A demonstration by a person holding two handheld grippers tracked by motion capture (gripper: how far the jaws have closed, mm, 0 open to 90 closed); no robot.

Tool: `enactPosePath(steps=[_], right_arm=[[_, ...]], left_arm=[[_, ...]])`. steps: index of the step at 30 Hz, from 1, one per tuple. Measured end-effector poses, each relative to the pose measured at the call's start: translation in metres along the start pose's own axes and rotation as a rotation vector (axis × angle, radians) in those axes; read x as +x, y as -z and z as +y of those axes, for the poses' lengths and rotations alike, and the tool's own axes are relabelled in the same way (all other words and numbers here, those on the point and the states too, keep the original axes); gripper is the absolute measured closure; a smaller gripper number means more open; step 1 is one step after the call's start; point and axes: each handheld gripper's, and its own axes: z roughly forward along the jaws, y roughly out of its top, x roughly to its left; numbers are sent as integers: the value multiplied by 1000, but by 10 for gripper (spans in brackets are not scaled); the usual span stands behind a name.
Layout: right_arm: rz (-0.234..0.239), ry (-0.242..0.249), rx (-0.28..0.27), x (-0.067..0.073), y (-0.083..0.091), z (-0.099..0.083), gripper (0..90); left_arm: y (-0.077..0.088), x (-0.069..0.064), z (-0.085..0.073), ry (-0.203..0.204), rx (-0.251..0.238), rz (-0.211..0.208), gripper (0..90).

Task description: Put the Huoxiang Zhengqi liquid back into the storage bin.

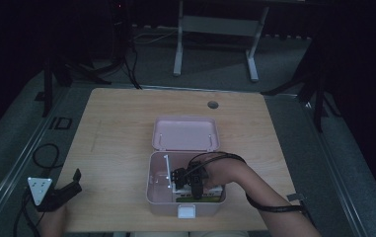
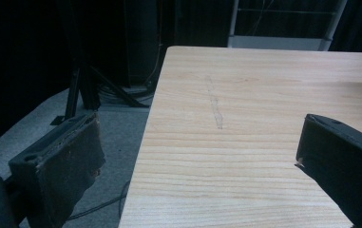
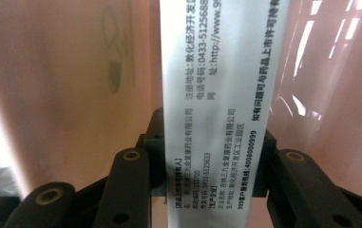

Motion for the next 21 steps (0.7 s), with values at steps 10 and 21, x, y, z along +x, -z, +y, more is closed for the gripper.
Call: enactPosePath(steps=[10,21], right_arm=[[12,7,-6,0,-14,1,629],[2,0,0,1,-16,2,611]], left_arm=[[0,-1,0,-6,3,-1,20],[-1,-2,0,-13,5,2,20]])
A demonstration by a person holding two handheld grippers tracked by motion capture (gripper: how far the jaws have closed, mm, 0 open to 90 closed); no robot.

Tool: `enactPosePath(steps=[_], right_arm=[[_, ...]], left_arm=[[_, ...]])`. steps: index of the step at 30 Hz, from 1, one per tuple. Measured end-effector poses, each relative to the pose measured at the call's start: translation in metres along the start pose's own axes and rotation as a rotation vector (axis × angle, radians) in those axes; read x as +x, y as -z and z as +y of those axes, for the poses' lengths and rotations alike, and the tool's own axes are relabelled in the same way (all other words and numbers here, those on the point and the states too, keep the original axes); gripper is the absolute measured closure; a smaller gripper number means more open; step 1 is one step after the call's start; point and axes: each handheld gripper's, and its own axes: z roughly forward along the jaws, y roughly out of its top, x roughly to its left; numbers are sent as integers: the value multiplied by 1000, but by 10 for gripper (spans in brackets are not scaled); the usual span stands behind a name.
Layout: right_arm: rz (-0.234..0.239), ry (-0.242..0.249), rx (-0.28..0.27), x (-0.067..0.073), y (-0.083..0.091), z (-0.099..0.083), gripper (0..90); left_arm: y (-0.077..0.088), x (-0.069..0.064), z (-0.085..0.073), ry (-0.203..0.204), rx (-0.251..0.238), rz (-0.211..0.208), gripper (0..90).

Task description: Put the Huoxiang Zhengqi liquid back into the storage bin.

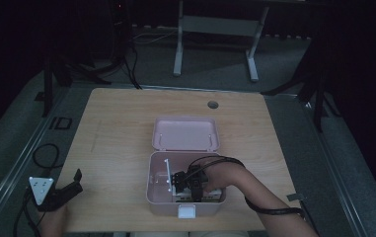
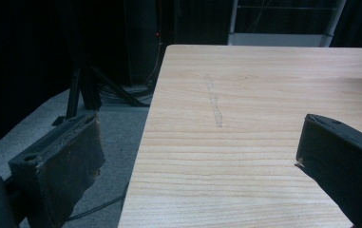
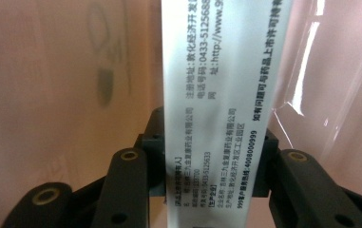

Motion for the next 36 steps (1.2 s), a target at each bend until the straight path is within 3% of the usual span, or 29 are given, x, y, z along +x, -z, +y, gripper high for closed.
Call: enactPosePath(steps=[8,21,28,36], right_arm=[[-7,-22,-13,2,20,-8,557],[-40,-49,-146,5,77,-39,537],[-65,-74,-179,3,86,-63,518],[-107,-137,-260,-2,95,-97,462]], left_arm=[[0,0,0,-3,2,1,20],[0,0,0,-3,2,2,20],[0,0,0,-4,3,3,20],[0,-1,0,-11,6,5,20]])
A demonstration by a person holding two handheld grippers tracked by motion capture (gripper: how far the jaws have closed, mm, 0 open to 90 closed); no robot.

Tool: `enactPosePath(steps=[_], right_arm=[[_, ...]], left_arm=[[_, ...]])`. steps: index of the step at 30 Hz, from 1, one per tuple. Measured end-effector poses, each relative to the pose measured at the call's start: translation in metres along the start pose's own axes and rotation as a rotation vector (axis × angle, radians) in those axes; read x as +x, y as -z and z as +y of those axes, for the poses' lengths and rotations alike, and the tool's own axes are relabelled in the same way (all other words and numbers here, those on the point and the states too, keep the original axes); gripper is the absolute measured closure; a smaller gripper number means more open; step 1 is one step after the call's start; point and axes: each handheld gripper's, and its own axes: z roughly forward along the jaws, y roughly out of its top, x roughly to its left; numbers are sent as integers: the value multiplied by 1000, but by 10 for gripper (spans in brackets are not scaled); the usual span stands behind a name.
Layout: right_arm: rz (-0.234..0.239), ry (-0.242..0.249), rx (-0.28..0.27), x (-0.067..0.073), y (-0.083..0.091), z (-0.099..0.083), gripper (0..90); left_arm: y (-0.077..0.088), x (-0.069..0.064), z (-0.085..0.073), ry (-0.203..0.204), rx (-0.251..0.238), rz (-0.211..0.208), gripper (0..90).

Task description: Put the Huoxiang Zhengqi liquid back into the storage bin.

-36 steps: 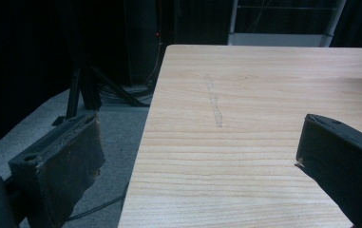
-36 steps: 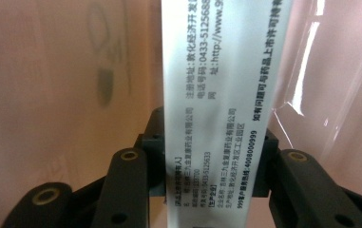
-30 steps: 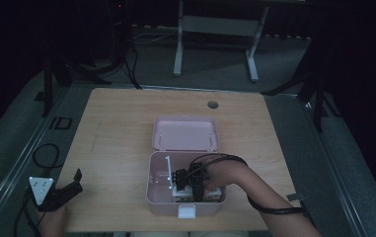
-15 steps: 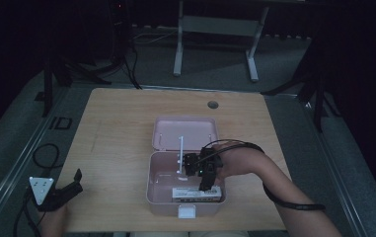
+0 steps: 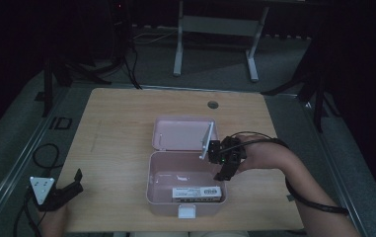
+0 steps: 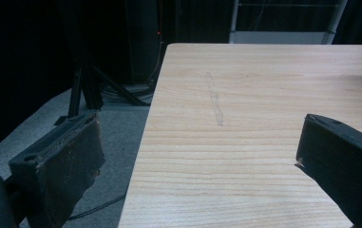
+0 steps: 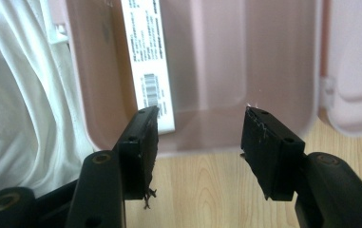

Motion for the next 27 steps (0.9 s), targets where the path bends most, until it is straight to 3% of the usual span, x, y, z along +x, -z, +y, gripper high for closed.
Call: enactPosePath(steps=[9,14,15,16,19,25,27], right_arm=[[-57,-119,-76,-16,8,-40,346],[-68,-215,-140,-30,2,-61,276],[-70,-236,-152,-33,-2,-66,228],[-70,-236,-152,-33,-2,-66,228],[-64,-290,-177,-44,-19,-84,176],[-56,-358,-161,-59,-51,-104,136],[-83,-373,-189,-61,-61,-109,133]], left_arm=[[0,0,0,0,-1,0,20],[0,0,0,-1,-1,0,20],[0,0,0,0,-2,-1,20],[0,0,0,0,-2,-1,20],[0,0,0,1,-2,0,20],[0,0,0,0,-1,-1,20],[0,0,0,2,-3,-1,20]])
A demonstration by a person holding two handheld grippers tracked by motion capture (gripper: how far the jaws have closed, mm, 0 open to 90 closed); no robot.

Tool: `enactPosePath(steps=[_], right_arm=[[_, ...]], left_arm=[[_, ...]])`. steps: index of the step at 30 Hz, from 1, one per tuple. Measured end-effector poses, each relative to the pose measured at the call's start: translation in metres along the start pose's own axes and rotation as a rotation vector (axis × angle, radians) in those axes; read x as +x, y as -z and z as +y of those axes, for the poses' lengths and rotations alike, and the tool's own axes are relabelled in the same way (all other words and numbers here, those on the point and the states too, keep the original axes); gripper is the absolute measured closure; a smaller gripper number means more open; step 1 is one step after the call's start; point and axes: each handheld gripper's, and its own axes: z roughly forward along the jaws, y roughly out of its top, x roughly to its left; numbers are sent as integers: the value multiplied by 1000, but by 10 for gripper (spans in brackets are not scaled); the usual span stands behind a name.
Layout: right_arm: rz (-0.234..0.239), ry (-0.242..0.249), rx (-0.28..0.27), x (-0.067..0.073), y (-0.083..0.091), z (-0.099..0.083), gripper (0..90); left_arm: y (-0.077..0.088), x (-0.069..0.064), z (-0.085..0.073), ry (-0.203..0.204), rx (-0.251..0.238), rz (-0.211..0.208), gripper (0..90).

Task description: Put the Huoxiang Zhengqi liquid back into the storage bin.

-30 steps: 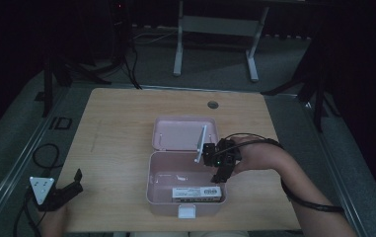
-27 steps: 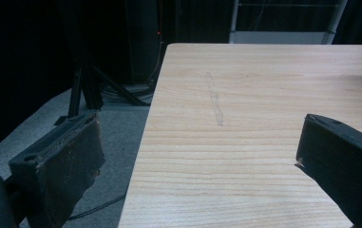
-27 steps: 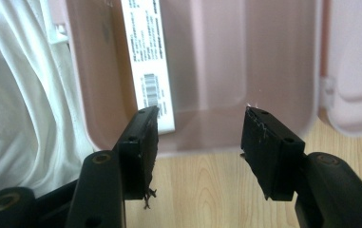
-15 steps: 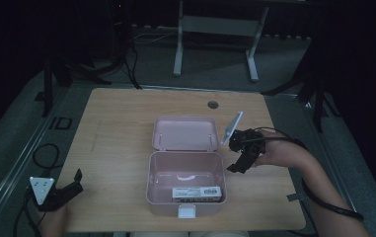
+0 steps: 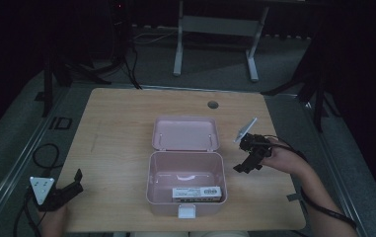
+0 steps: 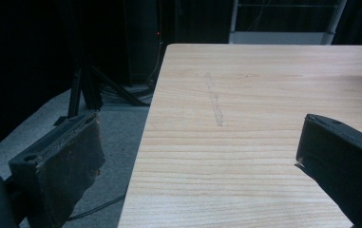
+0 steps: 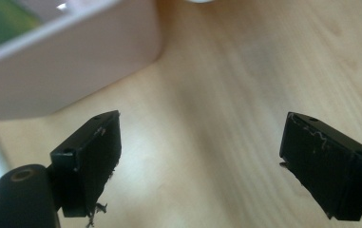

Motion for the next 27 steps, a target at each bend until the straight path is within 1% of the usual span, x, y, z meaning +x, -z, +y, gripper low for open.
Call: enactPosePath(steps=[1,2,3,4,5,6,9,11,12,15,18,19,20,26,27], right_arm=[[-3,-11,-20,-1,-3,-2,133],[-6,-26,-56,-4,-8,-5,134],[-21,-36,-77,-5,-11,-7,134],[-47,-56,-110,-7,-16,-11,134],[-55,-67,-130,-9,-20,-13,134],[-60,-95,-157,-11,-26,-16,134],[-96,-138,-197,-15,-41,-25,134],[-124,-155,-216,-17,-48,-30,133],[-141,-168,-238,-19,-53,-33,133],[-167,-210,-288,-22,-61,-40,132],[-204,-257,-340,-25,-71,-47,132],[-216,-267,-347,-26,-73,-49,131],[-241,-275,-352,-26,-76,-51,127],[-310,-338,-415,-30,-84,-63,126],[-321,-346,-417,-30,-85,-64,126]], left_arm=[[0,0,0,0,0,0,20],[0,0,0,0,0,0,20],[0,0,0,0,0,-1,20],[0,0,0,0,0,0,20],[0,0,0,0,0,-1,20],[0,0,0,0,-1,-2,20],[0,1,0,4,0,-3,20],[0,1,0,4,0,-3,20],[0,1,0,4,-1,-3,20],[0,0,0,0,-1,-2,20],[0,0,0,0,-2,0,20],[0,0,0,0,-1,-1,20],[0,0,0,0,-2,-1,20],[0,0,0,-1,-2,-2,20],[0,0,0,-3,-1,-2,20]])
